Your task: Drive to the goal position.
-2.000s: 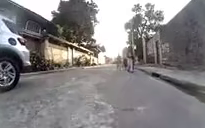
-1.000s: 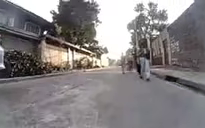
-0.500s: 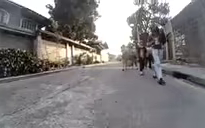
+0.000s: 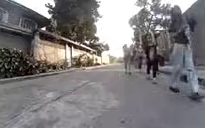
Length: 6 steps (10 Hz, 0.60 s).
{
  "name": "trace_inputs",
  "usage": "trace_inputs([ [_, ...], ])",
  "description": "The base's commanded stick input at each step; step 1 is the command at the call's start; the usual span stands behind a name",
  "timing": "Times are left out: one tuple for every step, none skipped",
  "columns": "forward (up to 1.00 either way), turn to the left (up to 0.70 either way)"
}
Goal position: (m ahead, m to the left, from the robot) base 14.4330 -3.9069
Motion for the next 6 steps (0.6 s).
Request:
trace_inputs([
  [1.0,0.0],
  [1.0,0.0],
  [1.0,0.0],
  [1.0,0.0],
  [1.0,0.0],
  [1.0,0.0],
])
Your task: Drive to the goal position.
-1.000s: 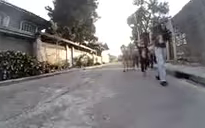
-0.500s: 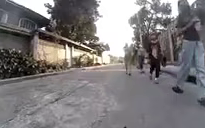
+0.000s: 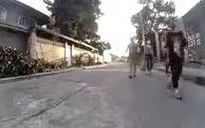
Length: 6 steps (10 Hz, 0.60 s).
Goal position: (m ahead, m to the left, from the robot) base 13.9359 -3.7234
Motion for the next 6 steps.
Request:
trace_inputs([
  [1.0,0.0],
  [1.0,0.0],
  [1.0,0.0],
  [1.0,0.0],
  [1.0,0.0],
  [1.0,0.0],
])
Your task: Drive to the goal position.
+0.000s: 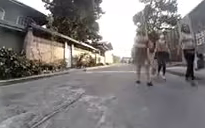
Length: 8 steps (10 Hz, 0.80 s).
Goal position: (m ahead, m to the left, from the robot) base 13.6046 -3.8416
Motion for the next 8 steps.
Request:
trace_inputs([
  [1.0,0.0],
  [1.0,0.0],
  [1.0,0.0],
  [1.0,0.0],
  [1.0,0.0],
  [1.0,0.0],
  [1.0,0.0],
  [1.0,0.0],
])
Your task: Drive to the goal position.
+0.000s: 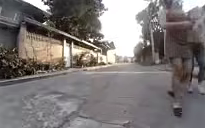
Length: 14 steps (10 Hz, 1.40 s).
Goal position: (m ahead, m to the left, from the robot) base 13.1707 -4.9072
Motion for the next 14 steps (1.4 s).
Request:
trace_inputs([
  [1.0,0.0],
  [1.0,0.0],
  [1.0,0.0],
  [1.0,0.0],
  [1.0,-0.06],
  [1.0,-0.04],
  [1.0,-0.26],
  [1.0,-0.38],
  [1.0,-0.4],
  [1.0,-0.4],
  [1.0,-0.4],
  [1.0,-0.4],
  [1.0,-0.4],
  [1.0,-0.4],
])
